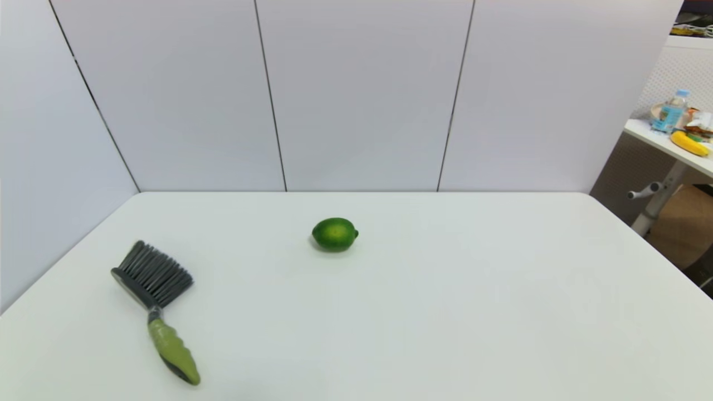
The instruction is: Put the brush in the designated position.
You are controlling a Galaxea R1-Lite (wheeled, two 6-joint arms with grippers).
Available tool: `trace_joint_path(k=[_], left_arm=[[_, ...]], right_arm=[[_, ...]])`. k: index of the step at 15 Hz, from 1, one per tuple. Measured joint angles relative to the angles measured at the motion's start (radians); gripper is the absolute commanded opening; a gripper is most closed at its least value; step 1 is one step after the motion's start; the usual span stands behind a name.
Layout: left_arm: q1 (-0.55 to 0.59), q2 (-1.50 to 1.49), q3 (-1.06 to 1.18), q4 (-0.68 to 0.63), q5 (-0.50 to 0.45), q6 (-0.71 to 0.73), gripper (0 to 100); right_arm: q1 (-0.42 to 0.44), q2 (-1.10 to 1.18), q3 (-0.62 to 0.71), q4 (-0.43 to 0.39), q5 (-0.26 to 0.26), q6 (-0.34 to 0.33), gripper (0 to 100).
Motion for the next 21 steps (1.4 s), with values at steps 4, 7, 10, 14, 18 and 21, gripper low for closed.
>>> trace_joint_path(k=[4, 7, 10, 14, 18, 21], left_arm=[[0.0, 0.0, 0.0, 0.0, 0.0, 0.0, 100], [0.0, 0.0, 0.0, 0.0, -0.001, 0.0, 100], [0.0, 0.0, 0.0, 0.0, 0.0, 0.0, 100], [0.0, 0.0, 0.0, 0.0, 0.0, 0.0, 100], [0.0, 0.0, 0.0, 0.0, 0.0, 0.0, 100], [0.0, 0.0, 0.0, 0.0, 0.0, 0.0, 100]], right_arm=[[0.0, 0.0, 0.0, 0.0, 0.0, 0.002, 100], [0.0, 0.0, 0.0, 0.0, 0.0, 0.001, 100], [0.0, 0.0, 0.0, 0.0, 0.0, 0.002, 100], [0.0, 0.0, 0.0, 0.0, 0.0, 0.002, 100], [0.0, 0.0, 0.0, 0.0, 0.0, 0.002, 100], [0.0, 0.0, 0.0, 0.0, 0.0, 0.002, 100]])
